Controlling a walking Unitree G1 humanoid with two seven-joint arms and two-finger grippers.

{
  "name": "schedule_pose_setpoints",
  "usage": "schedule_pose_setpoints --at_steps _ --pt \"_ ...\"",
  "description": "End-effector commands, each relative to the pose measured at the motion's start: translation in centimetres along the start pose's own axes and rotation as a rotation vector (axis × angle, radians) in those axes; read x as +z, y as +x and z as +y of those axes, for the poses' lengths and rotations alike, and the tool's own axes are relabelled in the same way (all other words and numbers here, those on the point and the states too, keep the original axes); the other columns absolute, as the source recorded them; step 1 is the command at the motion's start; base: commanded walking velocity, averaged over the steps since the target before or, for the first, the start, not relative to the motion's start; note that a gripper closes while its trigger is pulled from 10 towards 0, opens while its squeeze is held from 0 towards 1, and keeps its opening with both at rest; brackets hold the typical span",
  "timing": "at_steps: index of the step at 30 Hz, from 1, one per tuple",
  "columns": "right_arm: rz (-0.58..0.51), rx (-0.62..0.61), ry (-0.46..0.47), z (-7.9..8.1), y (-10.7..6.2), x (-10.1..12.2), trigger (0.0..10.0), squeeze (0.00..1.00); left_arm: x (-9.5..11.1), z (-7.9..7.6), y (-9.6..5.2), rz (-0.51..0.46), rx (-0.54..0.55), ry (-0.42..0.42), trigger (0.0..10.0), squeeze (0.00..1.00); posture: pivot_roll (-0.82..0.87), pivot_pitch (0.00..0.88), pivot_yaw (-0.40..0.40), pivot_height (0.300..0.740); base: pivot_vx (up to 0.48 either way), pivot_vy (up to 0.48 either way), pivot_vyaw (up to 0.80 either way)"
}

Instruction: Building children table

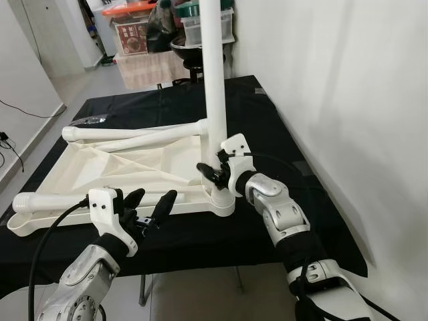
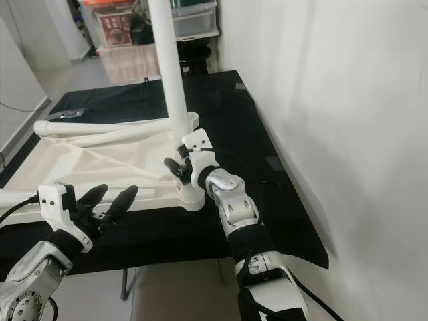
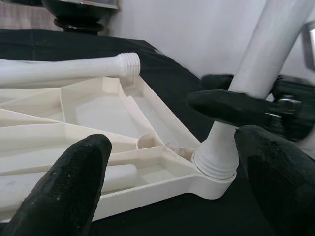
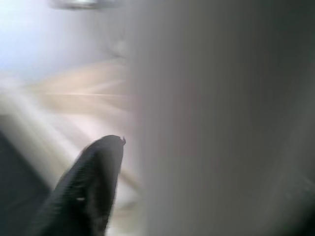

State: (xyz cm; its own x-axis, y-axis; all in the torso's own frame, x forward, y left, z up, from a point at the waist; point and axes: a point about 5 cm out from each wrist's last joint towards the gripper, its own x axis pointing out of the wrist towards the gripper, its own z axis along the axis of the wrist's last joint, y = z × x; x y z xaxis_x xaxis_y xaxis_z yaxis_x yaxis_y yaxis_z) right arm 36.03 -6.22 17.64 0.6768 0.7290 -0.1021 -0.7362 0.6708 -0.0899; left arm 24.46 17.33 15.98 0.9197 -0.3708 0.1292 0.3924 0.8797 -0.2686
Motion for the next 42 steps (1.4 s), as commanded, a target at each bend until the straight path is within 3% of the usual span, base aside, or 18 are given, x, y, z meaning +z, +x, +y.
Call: schedule_pose_setpoints --at_steps 1,2,3,6,9,15,16,19,20,29,30,33,34,36,39,42 --pt "-0.058 0.18 -0.035 0.9 0.2 1.2 10.0 1.0 -0.1 0.4 -0.1 0.017 0.01 0.002 10.0 0.0 -0.04 0.029 0.091 0.74 0.0 0.0 0.0" --pt "-0.058 0.24 -0.049 1.1 0.0 1.3 10.0 1.0 -0.1 0.4 -0.1 0.017 0.009 0.002 10.0 0.0 -0.04 0.029 0.091 0.74 0.0 0.0 0.0" --pt "-0.046 0.329 -0.093 1.1 -0.3 1.3 10.0 0.02 -0.1 0.4 0.0 0.016 0.009 0.001 10.0 0.0 -0.04 0.026 0.087 0.74 0.0 0.0 0.0" --pt "-0.036 0.381 -0.123 1.1 -0.5 1.2 10.0 0.02 -0.1 0.4 0.0 0.016 0.009 0.001 10.0 0.0 -0.04 0.026 0.087 0.74 0.0 0.0 0.0" --pt "-0.018 0.481 -0.077 0.1 0.2 1.8 10.0 0.0 -0.2 0.3 0.0 0.012 0.013 0.001 10.0 0.0 -0.03 0.028 0.081 0.74 0.0 0.0 0.0" --pt "-0.017 0.515 -0.057 0.0 0.6 2.1 10.0 0.0 -0.2 0.3 0.0 0.011 0.014 0.002 10.0 0.0 -0.03 0.031 0.08 0.74 0.0 0.0 0.0" --pt "-0.011 0.522 -0.039 -0.1 0.7 2.1 4.3 0.0 -0.1 0.2 0.0 0.011 0.014 0.003 10.0 0.0 -0.03 0.034 0.08 0.74 0.0 0.0 0.0" --pt "-0.006 0.525 -0.027 -0.2 0.8 2.1 4.3 0.0 -0.1 0.2 0.0 0.011 0.013 0.003 10.0 0.0 -0.02 0.04 0.078 0.74 0.0 0.0 0.0" --pt "0.007 0.513 -0.022 -0.5 0.7 1.9 0.0 0.0 -0.1 0.2 0.0 0.011 0.013 0.002 10.0 0.0 -0.03 0.045 0.079 0.74 0.0 0.0 0.0" --pt "0.061 0.43 -0.062 -1.8 -0.4 0.5 0.0 0.0 0.1 0.2 -0.1 0.009 0.013 0.001 10.0 0.0 -0.03 0.063 0.079 0.74 0.0 0.0 0.0" --pt "0.109 0.337 -0.095 -2.2 -0.7 -0.2 0.0 0.0 0.1 0.2 -0.2 0.01 0.013 0.002 10.0 0.0 -0.03 0.066 0.077 0.74 0.0 0.0 0.0" --pt "0.119 0.318 -0.103 -2.2 -0.7 -0.4 0.0 0.0 0.1 0.3 -0.2 0.01 0.013 0.003 10.0 0.0 -0.03 0.068 0.073 0.74 0.0 0.0 0.0" --pt "0.098 0.131 0.01 0.3 0.2 -1.7 0.0 0.0 0.2 0.4 -0.2 0.009 0.013 0.003 10.0 0.0 -0.05 0.075 0.093 0.74 0.0 0.0 0.0" --pt "0.082 -0.186 0.164 2.5 -0.1 -2.6 0.0 0.0 0.3 0.4 -0.1 0.011 0.012 0.005 10.0 0.0 -0.05 0.068 0.099 0.74 0.0 0.0 0.0" --pt "0.082 -0.238 0.158 2.5 0.0 -2.3 0.0 0.0 0.2 0.6 -0.1 0.012 0.014 0.003 10.0 0.0 -0.06 0.051 0.108 0.74 0.0 0.0 0.0" --pt "0.094 -0.192 0.063 1.6 1.3 -1.8 0.0 0.0 0.1 0.6 0.2 0.012 0.01 0.001 10.0 0.0 -0.05 0.041 0.088 0.74 0.0 0.0 0.0"
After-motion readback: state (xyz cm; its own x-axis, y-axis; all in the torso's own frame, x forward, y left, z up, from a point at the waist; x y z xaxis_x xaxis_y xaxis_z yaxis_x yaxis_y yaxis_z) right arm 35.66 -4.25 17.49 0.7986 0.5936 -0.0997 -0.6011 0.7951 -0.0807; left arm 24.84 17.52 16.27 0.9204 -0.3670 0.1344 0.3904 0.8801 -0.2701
